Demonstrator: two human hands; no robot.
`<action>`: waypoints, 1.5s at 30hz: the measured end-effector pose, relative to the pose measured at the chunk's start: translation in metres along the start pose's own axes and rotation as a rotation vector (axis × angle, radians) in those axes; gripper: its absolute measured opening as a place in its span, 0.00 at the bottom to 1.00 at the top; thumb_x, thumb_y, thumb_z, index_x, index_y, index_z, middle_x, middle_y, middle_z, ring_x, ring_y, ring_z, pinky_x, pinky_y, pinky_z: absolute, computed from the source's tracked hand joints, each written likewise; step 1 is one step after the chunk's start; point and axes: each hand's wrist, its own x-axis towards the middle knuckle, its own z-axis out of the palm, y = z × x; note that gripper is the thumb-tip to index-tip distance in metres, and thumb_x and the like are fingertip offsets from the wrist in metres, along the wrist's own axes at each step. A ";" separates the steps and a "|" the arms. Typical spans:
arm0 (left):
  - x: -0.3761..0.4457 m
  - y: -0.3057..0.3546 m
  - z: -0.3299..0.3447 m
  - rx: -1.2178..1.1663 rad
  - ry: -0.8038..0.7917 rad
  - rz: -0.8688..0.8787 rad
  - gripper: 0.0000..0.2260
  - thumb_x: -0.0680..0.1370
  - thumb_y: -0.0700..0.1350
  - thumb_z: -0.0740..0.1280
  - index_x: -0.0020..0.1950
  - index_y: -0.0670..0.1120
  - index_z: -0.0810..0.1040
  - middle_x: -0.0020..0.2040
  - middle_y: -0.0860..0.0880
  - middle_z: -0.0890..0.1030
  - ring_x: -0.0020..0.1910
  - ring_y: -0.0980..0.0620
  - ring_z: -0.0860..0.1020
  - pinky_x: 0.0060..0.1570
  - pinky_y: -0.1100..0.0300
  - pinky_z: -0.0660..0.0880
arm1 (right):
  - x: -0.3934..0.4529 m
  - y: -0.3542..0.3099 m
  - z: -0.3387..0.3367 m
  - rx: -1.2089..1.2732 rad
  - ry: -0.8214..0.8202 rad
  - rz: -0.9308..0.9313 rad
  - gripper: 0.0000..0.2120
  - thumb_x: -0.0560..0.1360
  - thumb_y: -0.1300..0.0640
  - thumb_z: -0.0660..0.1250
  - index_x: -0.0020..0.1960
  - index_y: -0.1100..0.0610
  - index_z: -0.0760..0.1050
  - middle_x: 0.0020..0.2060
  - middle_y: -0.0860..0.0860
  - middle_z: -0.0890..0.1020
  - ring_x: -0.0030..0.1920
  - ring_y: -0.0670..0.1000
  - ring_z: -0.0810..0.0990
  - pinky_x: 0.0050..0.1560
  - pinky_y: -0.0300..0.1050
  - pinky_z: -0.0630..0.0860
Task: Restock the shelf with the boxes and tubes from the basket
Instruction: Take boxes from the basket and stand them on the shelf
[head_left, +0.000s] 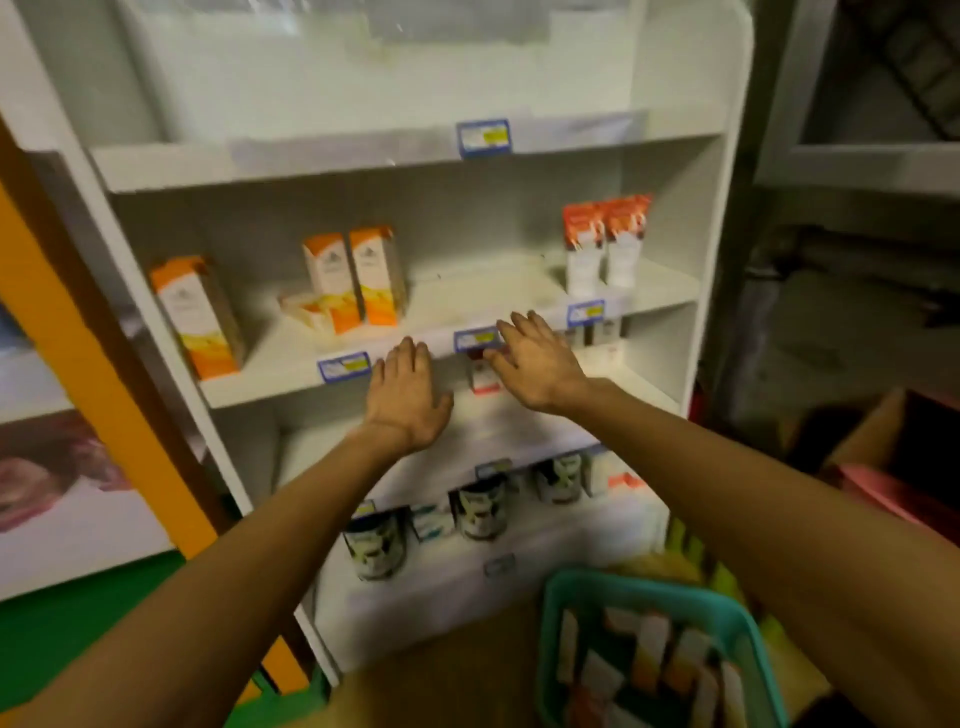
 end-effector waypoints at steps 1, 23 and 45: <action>-0.005 0.011 0.008 0.008 -0.024 0.022 0.36 0.81 0.58 0.59 0.81 0.40 0.50 0.81 0.39 0.50 0.80 0.40 0.51 0.78 0.47 0.49 | -0.013 0.012 0.004 -0.030 -0.015 0.006 0.26 0.83 0.45 0.52 0.77 0.56 0.60 0.77 0.55 0.60 0.78 0.58 0.53 0.75 0.58 0.57; -0.083 0.189 0.344 -0.057 -0.761 0.433 0.32 0.79 0.59 0.63 0.77 0.44 0.60 0.75 0.41 0.64 0.72 0.39 0.67 0.68 0.44 0.68 | -0.254 0.302 0.227 0.001 -0.720 0.708 0.33 0.78 0.42 0.64 0.76 0.57 0.60 0.71 0.59 0.70 0.68 0.60 0.72 0.66 0.54 0.71; -0.073 0.288 0.542 0.009 -0.984 0.594 0.31 0.81 0.52 0.65 0.79 0.44 0.56 0.77 0.41 0.62 0.75 0.38 0.61 0.66 0.44 0.69 | -0.313 0.394 0.376 -0.403 -0.910 0.543 0.28 0.76 0.47 0.65 0.70 0.62 0.67 0.63 0.59 0.77 0.69 0.62 0.67 0.72 0.61 0.58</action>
